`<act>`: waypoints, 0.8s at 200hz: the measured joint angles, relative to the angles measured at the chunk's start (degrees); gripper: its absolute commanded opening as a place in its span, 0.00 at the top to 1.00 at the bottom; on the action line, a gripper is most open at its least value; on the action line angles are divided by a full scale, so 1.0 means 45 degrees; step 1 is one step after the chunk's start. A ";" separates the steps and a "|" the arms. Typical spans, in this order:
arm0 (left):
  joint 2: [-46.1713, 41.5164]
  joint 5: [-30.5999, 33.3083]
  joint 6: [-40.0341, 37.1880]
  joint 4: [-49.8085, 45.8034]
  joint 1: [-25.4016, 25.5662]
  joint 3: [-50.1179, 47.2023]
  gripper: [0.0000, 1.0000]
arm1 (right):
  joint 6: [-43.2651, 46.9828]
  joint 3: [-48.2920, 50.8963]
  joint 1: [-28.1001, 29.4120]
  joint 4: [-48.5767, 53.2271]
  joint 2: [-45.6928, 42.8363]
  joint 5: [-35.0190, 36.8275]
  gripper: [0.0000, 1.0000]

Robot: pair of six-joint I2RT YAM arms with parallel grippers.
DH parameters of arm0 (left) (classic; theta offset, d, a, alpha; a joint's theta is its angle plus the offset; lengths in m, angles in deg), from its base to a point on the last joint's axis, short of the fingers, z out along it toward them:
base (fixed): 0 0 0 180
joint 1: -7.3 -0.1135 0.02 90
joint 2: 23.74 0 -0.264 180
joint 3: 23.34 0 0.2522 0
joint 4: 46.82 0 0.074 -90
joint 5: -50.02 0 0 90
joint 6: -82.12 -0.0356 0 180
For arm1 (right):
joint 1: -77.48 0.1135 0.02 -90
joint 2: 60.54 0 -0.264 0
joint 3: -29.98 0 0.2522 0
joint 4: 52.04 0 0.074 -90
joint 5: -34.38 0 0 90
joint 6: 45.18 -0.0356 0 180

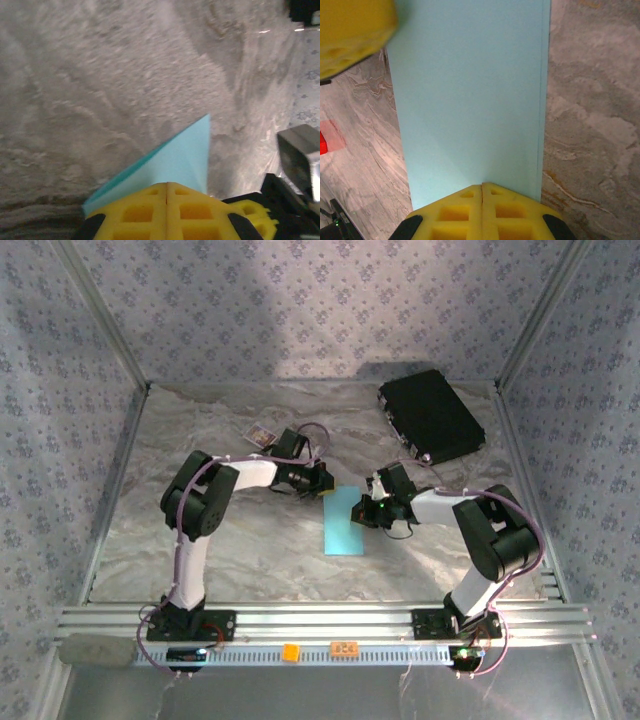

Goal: Fold a paper plane with a square sheet of paper (pick it up from the middle)
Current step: First fold the square sheet of paper in half at the center of the table, then fold the triangle a second time at the center of the table.

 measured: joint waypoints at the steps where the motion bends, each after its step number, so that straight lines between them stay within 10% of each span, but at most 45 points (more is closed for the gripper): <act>1: 0.0015 0.0000 0.0000 -0.0019 0.0000 0.0000 0.96 | 0.0000 0.0000 0.0000 -0.0005 0.0000 0.0000 1.00; 27: 0.0146 0.0029 -0.0102 -0.0121 0.0000 0.0010 0.96 | -0.0005 0.0000 -0.0024 -0.0044 -0.0044 -0.0083 0.99; 101: 0.0141 -0.0034 -0.0131 0.0141 0.0000 -0.0155 0.97 | -0.0733 0.0981 -0.0277 0.2215 -0.4347 0.0933 0.58; 160: 0.0073 -0.0068 -0.0083 0.0393 -0.0010 -0.0325 0.97 | -0.1642 0.2205 -0.0165 0.2832 -0.5212 0.0544 0.55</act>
